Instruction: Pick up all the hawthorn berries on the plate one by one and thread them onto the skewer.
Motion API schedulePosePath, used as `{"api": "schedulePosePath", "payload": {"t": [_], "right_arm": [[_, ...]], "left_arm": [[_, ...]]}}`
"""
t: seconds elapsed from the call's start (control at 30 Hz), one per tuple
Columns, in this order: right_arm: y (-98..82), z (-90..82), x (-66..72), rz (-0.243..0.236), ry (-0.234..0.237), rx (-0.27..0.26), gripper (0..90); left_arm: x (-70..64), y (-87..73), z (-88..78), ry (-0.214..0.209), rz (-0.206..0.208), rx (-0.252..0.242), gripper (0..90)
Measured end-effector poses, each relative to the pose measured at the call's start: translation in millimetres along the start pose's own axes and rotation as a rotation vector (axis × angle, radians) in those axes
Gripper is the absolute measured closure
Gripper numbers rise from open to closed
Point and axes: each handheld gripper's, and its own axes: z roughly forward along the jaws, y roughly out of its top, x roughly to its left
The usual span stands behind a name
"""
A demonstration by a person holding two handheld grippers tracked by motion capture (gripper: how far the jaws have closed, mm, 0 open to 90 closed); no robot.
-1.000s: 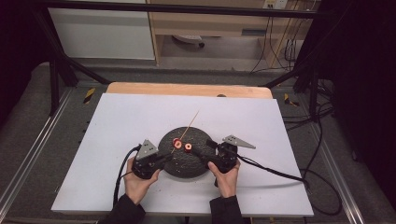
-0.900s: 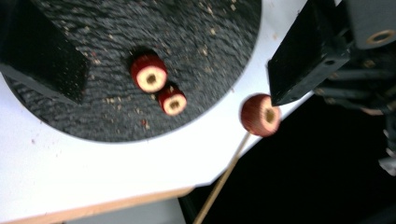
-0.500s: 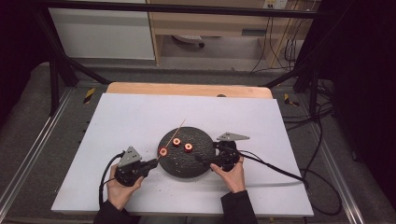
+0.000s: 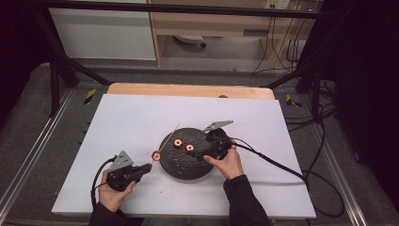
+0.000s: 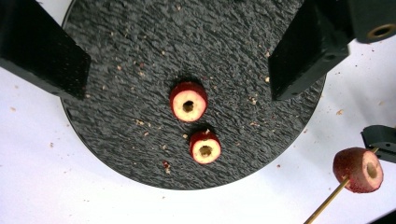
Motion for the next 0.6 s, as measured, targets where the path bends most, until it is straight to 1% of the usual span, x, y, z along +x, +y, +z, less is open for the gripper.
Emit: {"api": "schedulePosePath", "payload": {"t": [0.03, 0.13, 0.23, 0.4, 0.5, 0.57, 0.6], "right_arm": [[2.7, 1.9, -0.1, -0.003, 0.0, 0.025, 8.4], [9.4, 10.2, 0.7, -0.037, -0.006, 0.099, 9.8], [14.7, 20.2, 3.2, -0.067, 0.006, 0.154, 11.1], [22.9, 37.3, 7.5, -0.111, 0.008, 0.204, 15.6], [28.2, 45.3, 8.7, -0.139, 0.0, 0.234, 21.5], [30.6, 49.7, 9.1, -0.152, 0.006, 0.249, 27.3], [31.6, 51.9, 8.8, -0.166, 0.004, 0.259, 29.3]], "left_arm": [[0.2, -0.8, -0.4, -0.001, 0.003, 0.002, 87.7], [-0.2, -3.0, -0.6, 0.006, 0.014, 0.01, 87.7], [0.4, -4.5, -0.2, 0.006, 0.014, 0.015, 87.7], [1.0, -5.9, 1.5, 0.006, 0.016, 0.023, 87.7], [1.5, -5.9, 0.8, 0.007, 0.015, 0.02, 87.7], [1.5, -5.8, 1.2, 0.007, 0.016, 0.023, 87.6], [1.4, -5.7, 1.4, 0.008, 0.016, 0.023, 87.7]]}}
